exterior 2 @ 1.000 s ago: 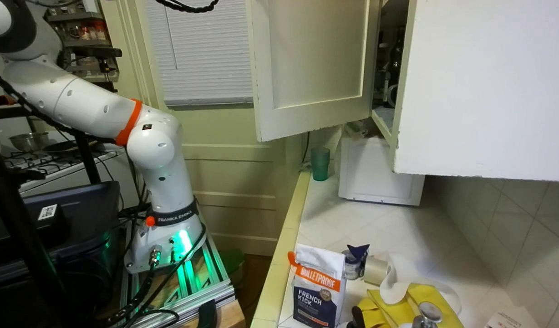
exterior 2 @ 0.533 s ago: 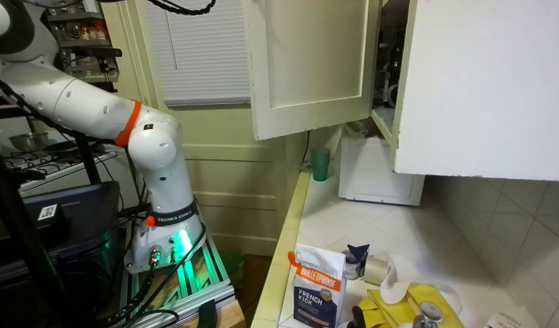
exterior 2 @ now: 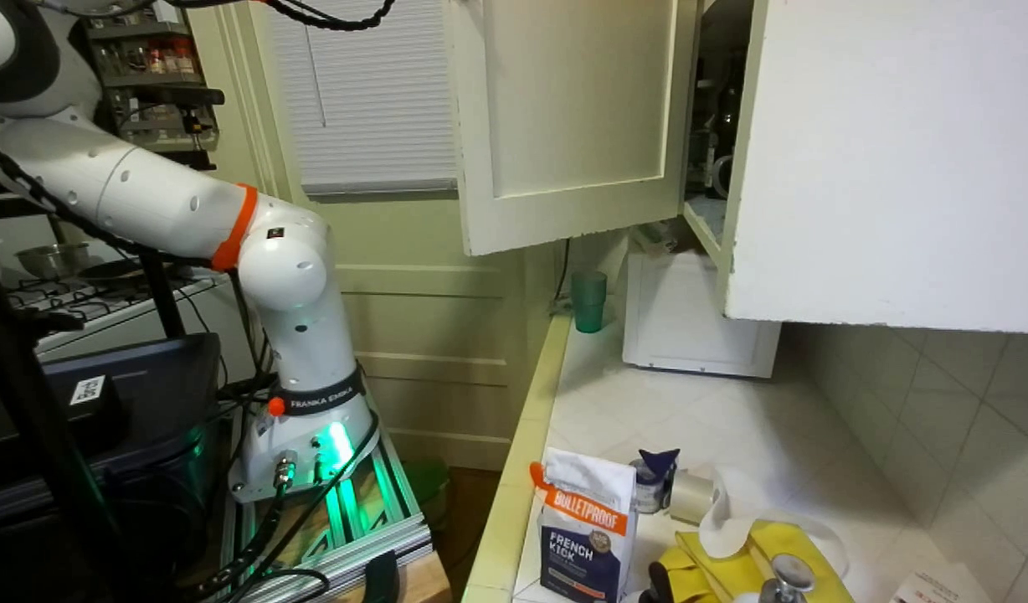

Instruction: Open the cabinets

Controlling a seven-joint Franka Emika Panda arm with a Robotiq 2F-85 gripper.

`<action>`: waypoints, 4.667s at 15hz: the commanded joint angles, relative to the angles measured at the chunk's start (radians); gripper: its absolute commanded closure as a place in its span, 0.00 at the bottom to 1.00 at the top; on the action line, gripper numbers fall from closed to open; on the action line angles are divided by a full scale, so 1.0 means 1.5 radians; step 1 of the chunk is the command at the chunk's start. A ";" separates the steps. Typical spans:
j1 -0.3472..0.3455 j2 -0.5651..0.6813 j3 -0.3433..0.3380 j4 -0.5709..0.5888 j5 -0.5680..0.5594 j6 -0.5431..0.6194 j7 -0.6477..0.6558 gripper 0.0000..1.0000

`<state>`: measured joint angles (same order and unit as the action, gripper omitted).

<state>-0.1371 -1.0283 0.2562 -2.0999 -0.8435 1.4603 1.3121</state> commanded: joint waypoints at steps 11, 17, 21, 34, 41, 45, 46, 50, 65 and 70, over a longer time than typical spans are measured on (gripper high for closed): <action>0.081 0.035 0.000 -0.057 0.041 0.089 0.187 0.92; 0.092 0.028 0.009 -0.066 0.037 0.095 0.242 0.92; 0.101 0.026 0.014 -0.070 0.033 0.101 0.278 0.92; 0.131 0.019 0.027 -0.079 0.035 0.109 0.384 0.92; 0.139 0.027 0.047 -0.073 0.040 0.103 0.442 0.92; 0.145 0.027 0.052 -0.077 0.035 0.110 0.472 0.92; 0.147 0.026 0.053 -0.077 0.035 0.112 0.479 0.92; 0.158 0.025 0.053 -0.082 0.032 0.120 0.506 0.92; 0.210 0.015 0.046 -0.098 0.035 0.176 0.581 0.92; 0.241 0.007 0.038 -0.114 0.045 0.230 0.614 0.92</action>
<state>0.1707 -1.0814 0.3872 -2.1726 -0.7926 1.6075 2.1489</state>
